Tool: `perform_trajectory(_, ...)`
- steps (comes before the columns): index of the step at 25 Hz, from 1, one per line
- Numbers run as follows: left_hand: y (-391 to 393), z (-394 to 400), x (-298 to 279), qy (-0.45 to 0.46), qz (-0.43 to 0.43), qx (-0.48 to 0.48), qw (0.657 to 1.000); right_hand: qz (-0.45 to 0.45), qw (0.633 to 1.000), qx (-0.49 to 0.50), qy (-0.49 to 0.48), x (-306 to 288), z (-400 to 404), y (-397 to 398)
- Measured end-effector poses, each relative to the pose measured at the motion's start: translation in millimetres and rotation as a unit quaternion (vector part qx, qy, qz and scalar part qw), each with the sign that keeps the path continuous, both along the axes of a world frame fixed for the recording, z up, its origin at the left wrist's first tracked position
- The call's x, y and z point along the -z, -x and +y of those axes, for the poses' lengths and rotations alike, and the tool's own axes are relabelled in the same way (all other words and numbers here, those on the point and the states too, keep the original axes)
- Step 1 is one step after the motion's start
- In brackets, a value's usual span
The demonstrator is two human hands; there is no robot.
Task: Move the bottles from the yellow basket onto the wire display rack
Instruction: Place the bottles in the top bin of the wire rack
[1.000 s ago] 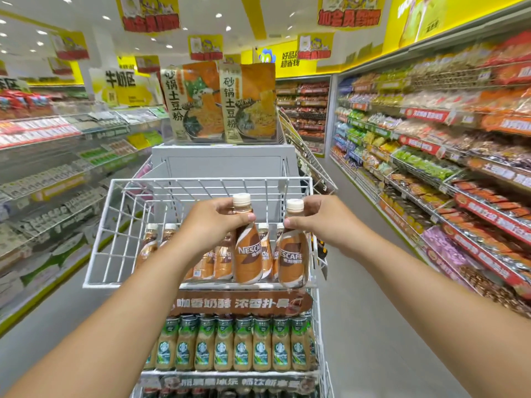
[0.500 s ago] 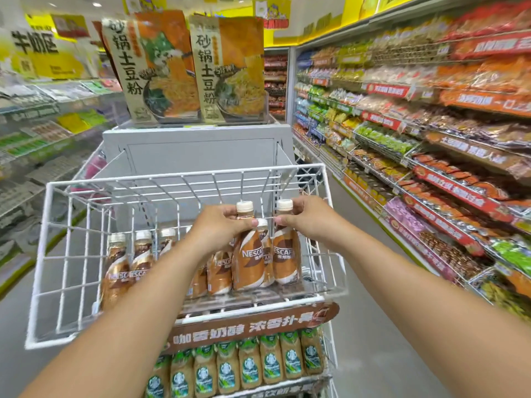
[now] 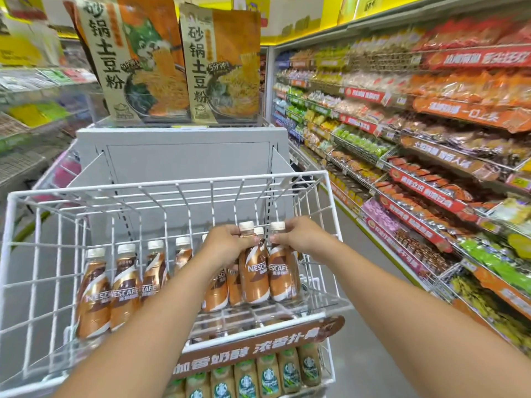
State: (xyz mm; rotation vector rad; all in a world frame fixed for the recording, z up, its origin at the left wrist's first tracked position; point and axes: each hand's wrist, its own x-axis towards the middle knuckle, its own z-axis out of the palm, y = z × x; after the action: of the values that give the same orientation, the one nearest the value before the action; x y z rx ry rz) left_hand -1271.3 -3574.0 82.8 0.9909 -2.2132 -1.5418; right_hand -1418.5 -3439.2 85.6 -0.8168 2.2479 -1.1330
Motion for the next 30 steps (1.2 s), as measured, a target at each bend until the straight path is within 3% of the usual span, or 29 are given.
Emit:
perform_trajectory(11, 12, -4, 22, 0.044, 0.001, -0.026, 0.999, -0.012, 1.0, 0.016, -0.022, 27, -8, 12)
perform_trajectory(16, 8, 1, 24, 0.042, 0.025, -0.046, 0.998, 0.056, 0.997, 0.015, -0.049, 16, 0, -8)
perform_trajectory(20, -1, 12, 13, 0.179, 0.008, -0.039, 0.983, 0.15, 0.985, -0.007, -0.09, 0, 12, -18)
perform_trajectory(24, -16, 21, 7, 0.33, -0.059, -0.002, 0.942, 0.225, 0.967, -0.053, -0.108, -15, 33, -30)
perform_trajectory(30, -43, 64, -3, 0.461, -0.15, 0.017, 0.875, 0.371, 0.916, -0.132, -0.08, -21, 77, -55)
